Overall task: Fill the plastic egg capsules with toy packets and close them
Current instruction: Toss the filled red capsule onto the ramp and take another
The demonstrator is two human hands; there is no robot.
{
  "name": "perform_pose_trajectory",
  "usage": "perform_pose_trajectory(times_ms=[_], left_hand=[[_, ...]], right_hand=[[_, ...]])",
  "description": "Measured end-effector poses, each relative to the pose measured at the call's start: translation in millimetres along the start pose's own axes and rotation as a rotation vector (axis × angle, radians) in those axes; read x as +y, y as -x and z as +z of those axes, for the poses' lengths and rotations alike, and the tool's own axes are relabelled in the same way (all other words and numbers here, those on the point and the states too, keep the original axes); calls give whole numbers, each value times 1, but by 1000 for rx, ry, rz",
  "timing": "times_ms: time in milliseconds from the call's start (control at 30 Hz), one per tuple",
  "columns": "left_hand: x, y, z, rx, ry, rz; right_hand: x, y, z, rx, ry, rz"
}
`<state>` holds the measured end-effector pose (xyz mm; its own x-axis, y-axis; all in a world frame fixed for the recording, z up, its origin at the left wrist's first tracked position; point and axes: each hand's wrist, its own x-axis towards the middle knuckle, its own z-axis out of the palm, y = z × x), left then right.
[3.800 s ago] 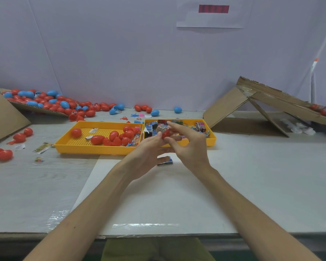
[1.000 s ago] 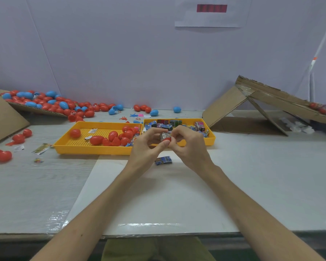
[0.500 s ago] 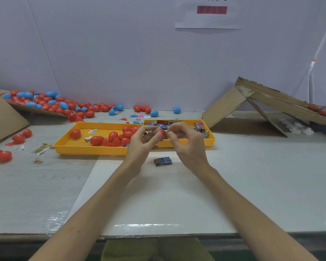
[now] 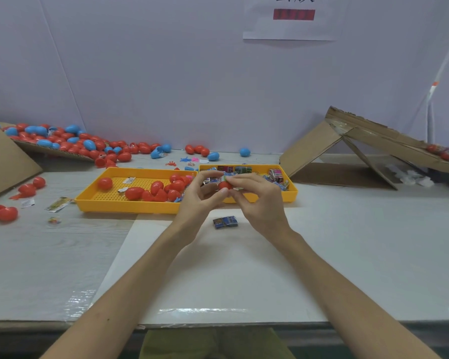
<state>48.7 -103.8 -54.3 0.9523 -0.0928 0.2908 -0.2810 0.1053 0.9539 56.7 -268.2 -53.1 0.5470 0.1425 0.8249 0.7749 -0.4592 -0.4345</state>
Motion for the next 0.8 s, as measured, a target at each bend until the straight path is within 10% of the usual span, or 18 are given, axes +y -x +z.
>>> perform_pose_trajectory(times_ms=[800], left_hand=[[3,0,0,57,-13,-8]], right_hand=[[-2,-1,-2,-91,-97,187]])
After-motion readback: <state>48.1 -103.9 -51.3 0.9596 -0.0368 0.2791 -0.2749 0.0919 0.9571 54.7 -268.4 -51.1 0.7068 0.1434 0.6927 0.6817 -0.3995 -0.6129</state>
